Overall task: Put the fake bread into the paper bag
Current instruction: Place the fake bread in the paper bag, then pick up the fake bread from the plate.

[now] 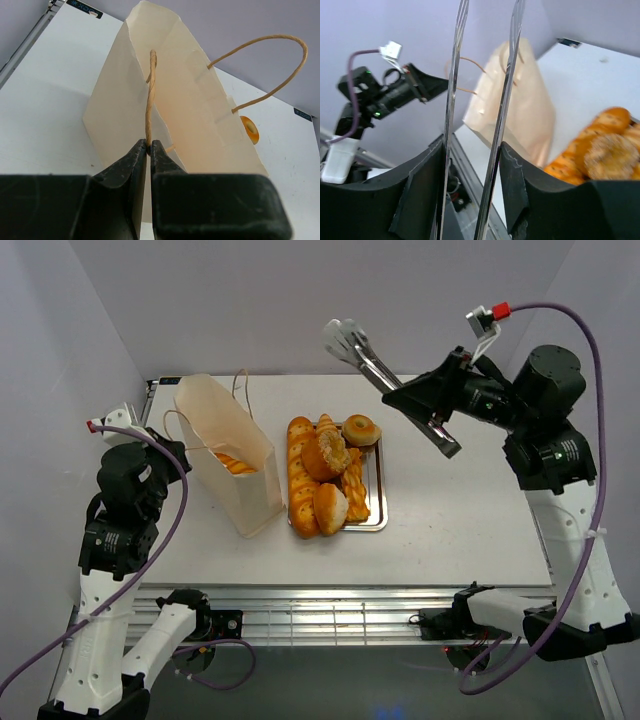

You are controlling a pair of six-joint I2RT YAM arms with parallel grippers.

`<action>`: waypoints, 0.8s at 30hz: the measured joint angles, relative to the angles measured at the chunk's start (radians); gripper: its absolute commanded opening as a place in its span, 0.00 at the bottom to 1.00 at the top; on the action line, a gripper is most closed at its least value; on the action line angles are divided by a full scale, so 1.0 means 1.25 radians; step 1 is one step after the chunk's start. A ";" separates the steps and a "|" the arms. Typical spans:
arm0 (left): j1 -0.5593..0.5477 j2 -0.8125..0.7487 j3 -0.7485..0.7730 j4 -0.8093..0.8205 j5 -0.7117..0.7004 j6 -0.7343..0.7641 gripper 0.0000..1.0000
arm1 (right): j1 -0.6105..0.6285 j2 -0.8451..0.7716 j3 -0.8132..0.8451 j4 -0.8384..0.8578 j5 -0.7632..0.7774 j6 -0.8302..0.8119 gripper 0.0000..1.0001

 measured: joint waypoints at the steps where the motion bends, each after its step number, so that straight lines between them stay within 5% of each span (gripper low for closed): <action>1: 0.000 0.000 0.000 0.000 0.000 0.002 0.19 | -0.039 -0.025 -0.029 -0.005 0.002 -0.017 0.52; 11: 0.000 -0.007 0.001 -0.014 0.000 0.013 0.19 | -0.113 -0.085 -0.411 -0.123 0.031 -0.129 0.52; 24: 0.000 -0.014 0.001 -0.018 0.011 0.009 0.19 | -0.114 -0.144 -0.614 -0.209 0.104 -0.253 0.52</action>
